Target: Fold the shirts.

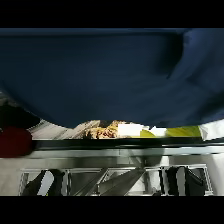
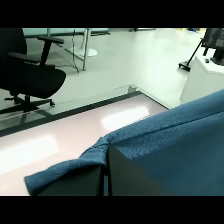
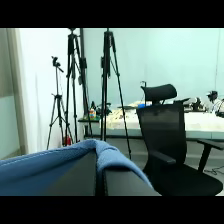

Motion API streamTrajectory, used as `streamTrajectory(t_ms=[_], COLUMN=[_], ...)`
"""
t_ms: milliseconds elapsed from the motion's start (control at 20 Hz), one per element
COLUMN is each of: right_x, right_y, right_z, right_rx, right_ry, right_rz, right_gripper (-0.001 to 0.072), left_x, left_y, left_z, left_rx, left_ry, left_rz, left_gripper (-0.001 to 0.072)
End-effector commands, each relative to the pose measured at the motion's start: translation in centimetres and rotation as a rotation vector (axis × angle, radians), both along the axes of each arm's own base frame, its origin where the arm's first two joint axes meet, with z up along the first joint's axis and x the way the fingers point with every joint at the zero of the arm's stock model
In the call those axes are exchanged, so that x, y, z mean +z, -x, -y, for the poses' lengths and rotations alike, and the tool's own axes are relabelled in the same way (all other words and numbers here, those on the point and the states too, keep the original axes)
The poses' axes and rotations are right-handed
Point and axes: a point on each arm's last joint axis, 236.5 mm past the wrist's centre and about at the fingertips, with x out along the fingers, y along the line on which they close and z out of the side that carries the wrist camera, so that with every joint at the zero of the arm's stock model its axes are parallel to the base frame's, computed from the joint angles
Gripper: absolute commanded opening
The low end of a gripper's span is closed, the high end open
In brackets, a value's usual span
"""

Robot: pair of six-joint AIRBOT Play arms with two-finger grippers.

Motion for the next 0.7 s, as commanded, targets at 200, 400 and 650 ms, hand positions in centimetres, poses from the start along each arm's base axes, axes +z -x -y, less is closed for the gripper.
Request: streamTrajectory(t_ms=[200,400,650], right_x=[-9.4,-23.5,-41.2], right_y=[-12.5,-23.2,-32.6], right_z=[1.3,-1.9,-2.8], right_rx=[0.311,0.444,0.362], right_ry=[-0.163,-0.231,-0.379], right_rz=[-0.328,-0.66,-0.922], right_gripper=[0.0014,0.0014,0.0014], left_x=[-7.6,-20.9,-36.2], left_y=[-9.3,-18.5,-26.6], left_z=[0.3,1.7,-0.3], left_rx=[-0.158,-0.134,0.006], left_ry=[0.063,-0.017,-0.107], left_rz=[-0.204,-0.474,-0.645], left_gripper=[0.0024,0.0024,0.0024])
